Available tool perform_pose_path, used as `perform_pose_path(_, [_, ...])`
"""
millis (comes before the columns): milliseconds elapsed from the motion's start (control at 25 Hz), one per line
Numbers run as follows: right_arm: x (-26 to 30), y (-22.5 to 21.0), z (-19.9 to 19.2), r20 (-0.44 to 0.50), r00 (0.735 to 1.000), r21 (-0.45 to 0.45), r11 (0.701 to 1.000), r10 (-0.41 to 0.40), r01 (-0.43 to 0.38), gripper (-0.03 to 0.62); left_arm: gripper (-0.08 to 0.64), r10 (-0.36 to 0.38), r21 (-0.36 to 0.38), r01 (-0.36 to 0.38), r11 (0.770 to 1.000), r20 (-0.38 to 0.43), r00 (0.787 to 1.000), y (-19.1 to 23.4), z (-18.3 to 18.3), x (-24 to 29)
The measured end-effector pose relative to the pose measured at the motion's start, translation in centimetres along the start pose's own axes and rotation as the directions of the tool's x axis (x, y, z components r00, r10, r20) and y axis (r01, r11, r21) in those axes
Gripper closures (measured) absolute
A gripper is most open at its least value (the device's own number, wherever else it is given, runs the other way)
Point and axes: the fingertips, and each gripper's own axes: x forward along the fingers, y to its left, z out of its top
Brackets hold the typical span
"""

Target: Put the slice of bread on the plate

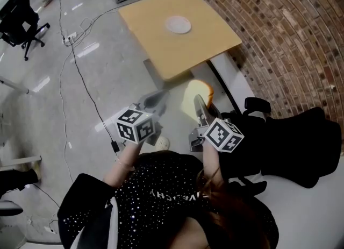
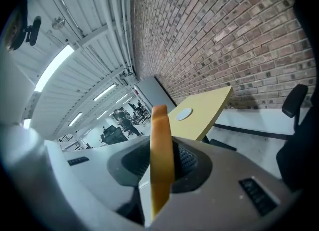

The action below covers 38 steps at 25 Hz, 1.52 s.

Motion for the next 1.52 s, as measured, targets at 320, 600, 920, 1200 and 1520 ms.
perform_pose_path(320, [0.8, -0.5, 0.2, -0.011, 0.999, -0.004, 0.999, 0.035, -0.035, 0.494, 0.551, 0.022, 0.006, -0.023, 1.000, 0.027, 0.999, 0.3, -0.3, 0.6])
perform_pose_path(600, [0.6, -0.5, -0.6, -0.024, 0.998, 0.002, 0.999, 0.053, -0.053, 0.494, 0.551, 0.027, 0.014, -0.028, 1.000, 0.042, 0.999, -0.1, -0.5, 0.1])
perform_pose_path(920, [-0.8, -1.0, -2.1, -0.034, 0.999, 0.044, 0.998, 0.036, -0.035, 0.494, 0.551, 0.032, 0.021, -0.033, 0.999, 0.037, 0.999, -0.9, -1.0, -0.6])
perform_pose_path(1200, [-1.1, -1.1, -3.0, -0.046, 0.999, 0.050, 0.998, 0.029, -0.026, 0.494, 0.551, 0.059, 0.011, -0.059, 0.998, 0.046, 0.997, -0.9, -1.3, -1.8])
perform_pose_path(1520, [0.2, -1.0, -2.9, -0.046, 0.998, 0.064, 0.997, 0.040, -0.037, 0.494, 0.551, 0.086, -0.001, -0.086, 0.996, 0.063, 0.994, 0.2, -0.8, -2.2])
